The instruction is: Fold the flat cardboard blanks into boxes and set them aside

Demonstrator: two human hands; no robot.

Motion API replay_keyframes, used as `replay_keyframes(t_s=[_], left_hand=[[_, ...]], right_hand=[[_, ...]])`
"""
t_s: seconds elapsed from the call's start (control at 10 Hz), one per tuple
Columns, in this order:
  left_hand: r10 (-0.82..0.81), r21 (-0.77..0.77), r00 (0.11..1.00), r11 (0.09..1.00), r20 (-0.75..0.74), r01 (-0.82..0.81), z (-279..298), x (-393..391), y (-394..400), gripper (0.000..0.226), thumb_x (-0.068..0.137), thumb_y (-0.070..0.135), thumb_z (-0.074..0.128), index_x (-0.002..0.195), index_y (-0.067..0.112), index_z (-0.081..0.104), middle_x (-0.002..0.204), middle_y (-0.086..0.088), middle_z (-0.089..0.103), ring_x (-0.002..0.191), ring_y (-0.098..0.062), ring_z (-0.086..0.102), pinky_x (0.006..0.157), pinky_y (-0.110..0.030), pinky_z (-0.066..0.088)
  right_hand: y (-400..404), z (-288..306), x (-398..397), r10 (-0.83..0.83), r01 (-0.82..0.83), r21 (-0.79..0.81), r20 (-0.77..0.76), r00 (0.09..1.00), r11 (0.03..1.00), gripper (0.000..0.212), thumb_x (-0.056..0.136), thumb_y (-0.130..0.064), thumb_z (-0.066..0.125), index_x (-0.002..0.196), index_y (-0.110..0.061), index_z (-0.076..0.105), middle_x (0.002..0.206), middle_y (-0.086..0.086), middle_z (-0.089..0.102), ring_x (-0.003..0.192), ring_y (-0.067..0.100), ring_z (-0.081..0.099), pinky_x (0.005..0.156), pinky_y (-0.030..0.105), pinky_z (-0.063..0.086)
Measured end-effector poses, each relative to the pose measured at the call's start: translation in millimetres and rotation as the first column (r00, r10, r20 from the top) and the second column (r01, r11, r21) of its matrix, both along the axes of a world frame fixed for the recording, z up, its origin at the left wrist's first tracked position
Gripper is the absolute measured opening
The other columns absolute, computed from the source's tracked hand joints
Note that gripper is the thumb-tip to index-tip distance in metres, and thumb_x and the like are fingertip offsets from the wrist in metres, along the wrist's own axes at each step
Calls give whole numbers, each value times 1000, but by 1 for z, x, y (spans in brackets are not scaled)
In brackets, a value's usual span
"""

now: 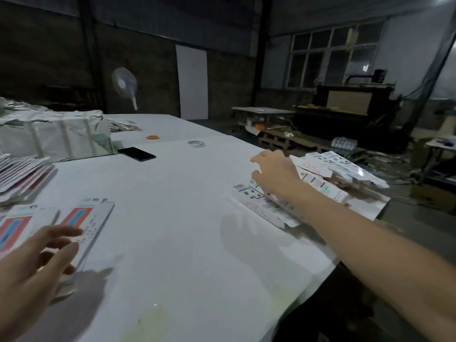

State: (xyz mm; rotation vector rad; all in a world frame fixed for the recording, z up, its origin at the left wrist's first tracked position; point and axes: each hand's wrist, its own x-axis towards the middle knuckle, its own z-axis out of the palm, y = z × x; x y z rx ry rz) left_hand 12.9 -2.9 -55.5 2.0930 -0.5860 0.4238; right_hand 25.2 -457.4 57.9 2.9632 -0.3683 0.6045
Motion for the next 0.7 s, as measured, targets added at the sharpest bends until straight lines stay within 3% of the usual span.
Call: replay_keyframes(t_s=[0.1, 0.2, 0.3, 0.4, 0.5, 0.6, 0.7], left_hand=[[55, 2, 997, 998, -56, -55, 9, 0, -10, 20, 95, 39, 69, 103, 56, 62, 97, 15, 66, 83, -7, 65, 57, -13, 54], [171, -54, 985, 984, 4, -170, 14, -9, -23, 12, 90, 28, 65, 97, 36, 69, 91, 17, 68, 78, -6, 65, 54, -22, 53], [171, -15, 980, 985, 103, -171, 27, -20, -30, 10, 88, 17, 64, 88, 26, 68, 82, 10, 67, 80, 1, 61, 65, -27, 47], [202, 31, 970, 978, 135, -208, 30, -20, -29, 21, 85, -8, 67, 92, 10, 72, 80, 7, 65, 75, -2, 60, 63, -28, 47], [307, 67, 941, 946, 141, -318, 33, -17, -21, 24, 83, -10, 66, 95, 10, 73, 82, -2, 67, 77, -20, 61, 67, -33, 44], [375, 119, 920, 914, 116, -388, 33, -13, -14, 21, 87, 6, 62, 104, 16, 71, 96, -2, 69, 97, -26, 60, 81, -38, 45], [385, 420, 922, 832, 35, -363, 28, -12, -15, 50, 95, 43, 53, 139, 20, 55, 137, -5, 60, 135, -28, 41, 108, -43, 37]], right_hand=[[56, 2, -3, 204, -215, 171, 79, 976, 962, 36, 96, -32, 49, 129, -28, 62, 138, -2, 56, 126, 25, 45, 100, 40, 41], [126, -2, -13, 401, -408, 308, 88, 912, 859, 29, 94, -35, 52, 118, -32, 67, 123, -8, 63, 117, 18, 52, 96, 37, 44], [195, -12, -20, 568, -505, 384, -65, 820, 773, 26, 91, -42, 54, 114, -39, 66, 113, -12, 66, 106, 16, 57, 81, 33, 43], [256, -26, -18, 658, -573, 370, -163, 735, 731, 25, 89, -45, 55, 109, -37, 68, 110, -5, 68, 99, 21, 59, 73, 32, 41], [290, -38, -14, 667, -607, 392, -25, 745, 692, 22, 90, -38, 53, 103, -28, 69, 97, -2, 67, 96, 27, 60, 71, 34, 41], [295, -58, -14, 639, -602, 459, 93, 764, 653, 24, 92, -36, 54, 110, -30, 69, 98, -1, 73, 96, 27, 63, 81, 37, 51], [287, -67, -10, 609, -621, 515, 221, 762, 590, 19, 90, -30, 57, 100, -28, 73, 89, -4, 73, 85, 24, 65, 80, 39, 53]])
